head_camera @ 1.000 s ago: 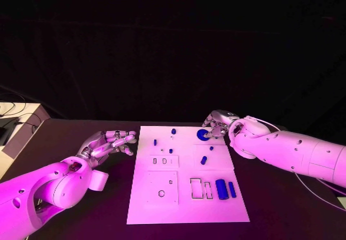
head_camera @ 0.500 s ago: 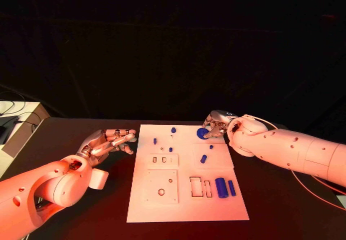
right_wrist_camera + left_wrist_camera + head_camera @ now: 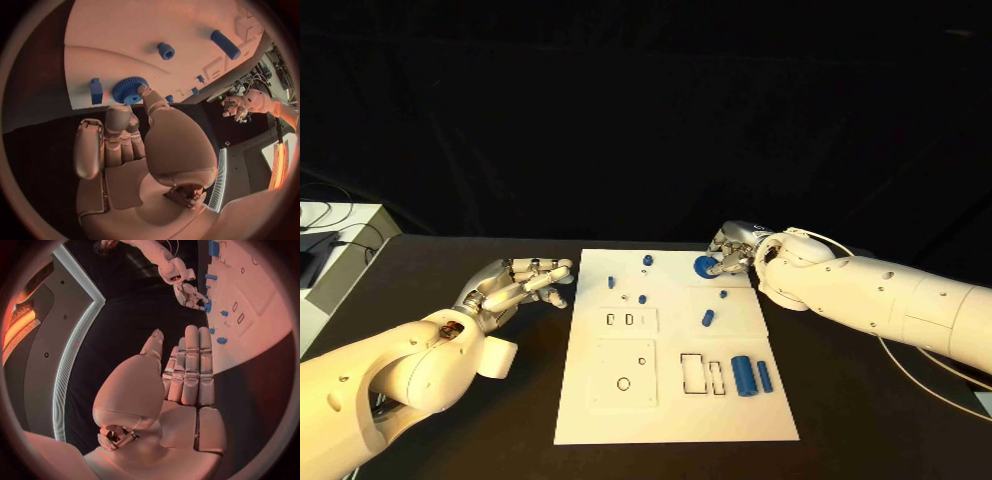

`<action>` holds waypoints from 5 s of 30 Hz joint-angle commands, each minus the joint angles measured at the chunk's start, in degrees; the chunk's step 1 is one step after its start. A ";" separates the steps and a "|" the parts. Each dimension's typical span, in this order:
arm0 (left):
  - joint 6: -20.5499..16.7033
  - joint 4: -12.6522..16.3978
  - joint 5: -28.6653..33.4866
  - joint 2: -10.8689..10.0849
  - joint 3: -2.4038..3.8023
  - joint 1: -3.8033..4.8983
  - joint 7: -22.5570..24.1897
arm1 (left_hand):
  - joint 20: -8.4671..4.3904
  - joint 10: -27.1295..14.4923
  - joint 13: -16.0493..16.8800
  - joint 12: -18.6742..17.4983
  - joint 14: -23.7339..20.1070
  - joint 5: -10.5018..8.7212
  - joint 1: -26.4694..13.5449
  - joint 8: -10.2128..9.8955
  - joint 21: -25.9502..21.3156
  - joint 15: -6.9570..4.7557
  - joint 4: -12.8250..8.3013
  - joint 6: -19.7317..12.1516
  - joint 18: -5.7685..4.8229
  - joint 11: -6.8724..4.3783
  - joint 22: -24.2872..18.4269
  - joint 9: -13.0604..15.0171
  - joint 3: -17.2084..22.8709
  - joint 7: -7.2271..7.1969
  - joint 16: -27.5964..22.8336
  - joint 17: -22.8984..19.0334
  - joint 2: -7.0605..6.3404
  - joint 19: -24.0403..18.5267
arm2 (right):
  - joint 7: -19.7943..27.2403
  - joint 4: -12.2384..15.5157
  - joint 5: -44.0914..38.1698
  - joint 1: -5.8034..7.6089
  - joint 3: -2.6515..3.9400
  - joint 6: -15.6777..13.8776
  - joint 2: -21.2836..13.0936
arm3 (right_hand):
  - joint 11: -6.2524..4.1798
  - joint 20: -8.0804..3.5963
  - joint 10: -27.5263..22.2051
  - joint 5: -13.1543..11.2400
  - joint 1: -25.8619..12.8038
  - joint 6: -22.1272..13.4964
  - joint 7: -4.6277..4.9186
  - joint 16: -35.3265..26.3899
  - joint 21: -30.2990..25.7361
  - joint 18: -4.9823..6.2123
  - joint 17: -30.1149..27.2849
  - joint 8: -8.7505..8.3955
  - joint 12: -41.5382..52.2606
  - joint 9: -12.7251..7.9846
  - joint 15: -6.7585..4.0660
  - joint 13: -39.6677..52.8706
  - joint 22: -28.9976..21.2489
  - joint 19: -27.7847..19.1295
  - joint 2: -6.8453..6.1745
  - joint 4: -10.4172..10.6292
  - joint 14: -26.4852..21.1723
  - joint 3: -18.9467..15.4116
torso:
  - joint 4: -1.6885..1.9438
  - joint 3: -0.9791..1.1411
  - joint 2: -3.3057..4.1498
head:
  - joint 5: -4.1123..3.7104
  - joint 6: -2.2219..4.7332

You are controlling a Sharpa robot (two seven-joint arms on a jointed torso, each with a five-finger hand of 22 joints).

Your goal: Assemble the parts on the task board

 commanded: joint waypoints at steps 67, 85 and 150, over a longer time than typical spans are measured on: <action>1.22 0.57 -0.12 -0.34 0.04 -0.02 0.10 | 0.42 -0.39 0.05 -0.03 -0.34 -0.32 -0.44 -0.19 0.36 0.06 -0.30 -0.30 0.86 -0.08 -0.49 -0.06 0.22 -0.05 0.03 -0.17 0.19 -0.18 | -4.21 11.87 -18.43 -0.97 -0.62 -13.78 4.72 | -1.33 -0.28 -0.11 3.12 -3.96 2.63 -0.36 -1.07 0.92 -1.17 1.92 0.11 -1.97 0.00 -0.50 -0.62 11.82 5.05 3.41 -4.16 -0.18 1.86 | 0.14 -0.11 0.12 | 0.77 -0.01; 1.09 0.69 -0.12 -0.44 0.04 0.00 0.04 | 0.42 -0.39 0.05 -0.03 -0.34 -0.32 -0.44 -0.19 0.36 0.06 -0.30 -0.30 0.86 -0.08 -0.49 -0.06 0.22 -0.05 0.03 -0.17 0.19 -0.18 | -5.09 7.79 -18.82 -1.42 -1.07 -11.01 8.26 | -1.26 -0.26 -0.06 1.79 -3.93 2.44 -0.29 -1.16 0.95 -1.18 2.12 0.08 -2.02 -0.01 -0.46 -0.49 11.84 5.05 3.23 -3.80 -0.14 1.69 | 0.41 -0.45 0.36 | 0.74 -0.51; 0.72 0.00 -0.12 -0.34 0.04 -0.01 -0.45 | 0.46 -0.51 0.05 -0.04 -0.42 -0.29 -0.45 -0.21 0.55 0.09 -0.23 -0.63 0.85 -0.03 -1.02 -0.08 0.28 0.02 -0.02 -0.28 0.25 -0.26 | -1.19 4.35 -6.91 -1.67 -1.64 -4.67 8.70 | -0.59 0.27 -2.14 11.31 -12.17 -1.64 0.59 -1.21 0.37 -0.93 2.64 -0.02 -3.82 -0.04 0.03 -2.94 11.74 5.01 3.53 3.88 -0.18 1.54 | 0.39 -0.39 0.33 | 0.82 -1.11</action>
